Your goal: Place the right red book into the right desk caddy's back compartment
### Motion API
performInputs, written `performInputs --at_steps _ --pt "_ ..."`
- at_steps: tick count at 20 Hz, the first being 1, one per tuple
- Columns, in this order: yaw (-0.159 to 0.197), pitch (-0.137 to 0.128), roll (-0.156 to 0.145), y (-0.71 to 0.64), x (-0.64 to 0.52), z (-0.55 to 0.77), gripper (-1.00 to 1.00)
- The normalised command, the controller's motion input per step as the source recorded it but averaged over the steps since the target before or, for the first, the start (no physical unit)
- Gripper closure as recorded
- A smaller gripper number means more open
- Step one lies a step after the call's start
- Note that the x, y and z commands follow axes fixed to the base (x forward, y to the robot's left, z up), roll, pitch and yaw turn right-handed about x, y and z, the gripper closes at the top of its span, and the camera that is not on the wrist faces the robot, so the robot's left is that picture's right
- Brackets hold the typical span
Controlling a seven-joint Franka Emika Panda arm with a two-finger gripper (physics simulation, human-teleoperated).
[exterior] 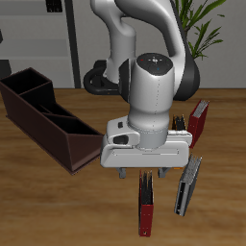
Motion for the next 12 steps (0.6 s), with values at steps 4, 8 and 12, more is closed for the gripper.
performInputs --at_steps 4,8,12 --pt "-0.019 0.003 -0.007 -0.02 0.04 -0.09 -1.0" --pt "-0.017 0.015 0.005 0.03 0.02 -0.17 -1.0" --pt "-0.012 0.003 0.0 0.0 0.01 -0.09 -1.0"
